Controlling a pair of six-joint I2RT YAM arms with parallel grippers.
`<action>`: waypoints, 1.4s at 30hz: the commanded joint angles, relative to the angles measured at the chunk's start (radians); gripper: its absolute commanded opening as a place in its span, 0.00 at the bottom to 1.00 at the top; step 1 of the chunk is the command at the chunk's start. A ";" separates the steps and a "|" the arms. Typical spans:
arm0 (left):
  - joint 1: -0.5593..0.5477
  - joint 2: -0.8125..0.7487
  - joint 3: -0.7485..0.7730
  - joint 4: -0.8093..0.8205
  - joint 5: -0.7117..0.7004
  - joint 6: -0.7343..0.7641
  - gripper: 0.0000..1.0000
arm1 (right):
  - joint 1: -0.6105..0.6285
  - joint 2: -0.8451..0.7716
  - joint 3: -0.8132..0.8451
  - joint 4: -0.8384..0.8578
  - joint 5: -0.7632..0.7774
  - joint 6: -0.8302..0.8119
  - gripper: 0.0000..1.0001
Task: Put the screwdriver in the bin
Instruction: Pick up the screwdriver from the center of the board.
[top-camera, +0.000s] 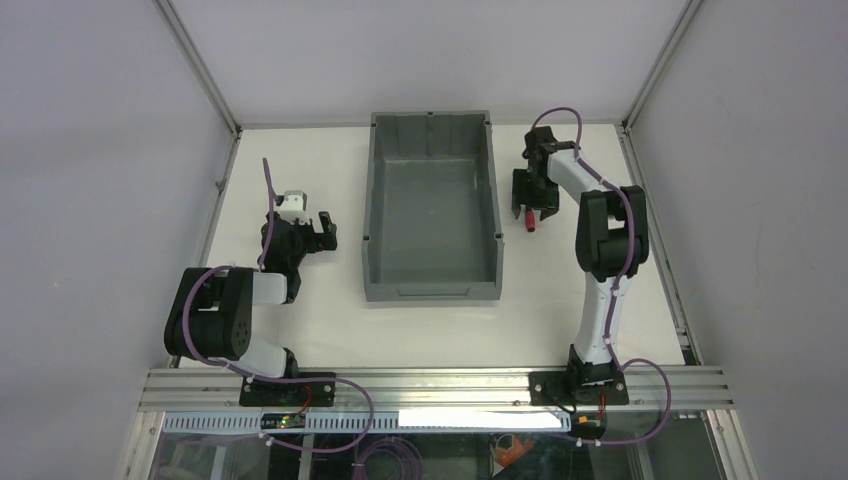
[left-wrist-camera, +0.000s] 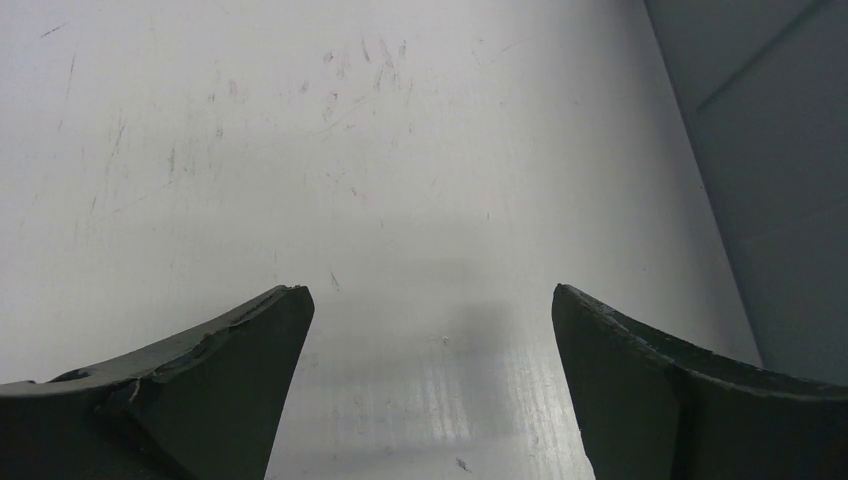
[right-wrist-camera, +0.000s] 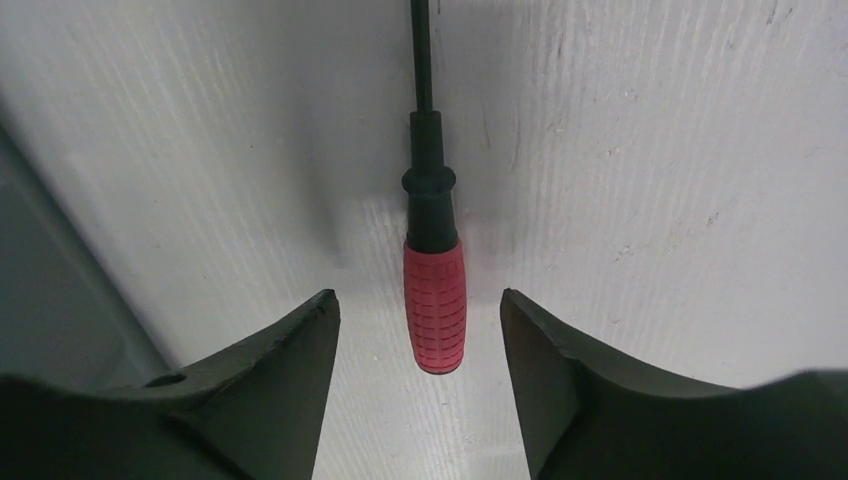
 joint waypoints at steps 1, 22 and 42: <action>0.007 -0.001 0.014 0.075 0.025 0.011 0.99 | -0.007 0.017 0.002 0.038 0.018 -0.005 0.61; 0.007 -0.001 0.015 0.075 0.024 0.011 0.99 | -0.013 -0.013 -0.004 0.034 0.029 -0.006 0.15; 0.007 -0.001 0.015 0.075 0.024 0.011 0.99 | -0.013 -0.322 -0.007 -0.023 -0.110 0.019 0.11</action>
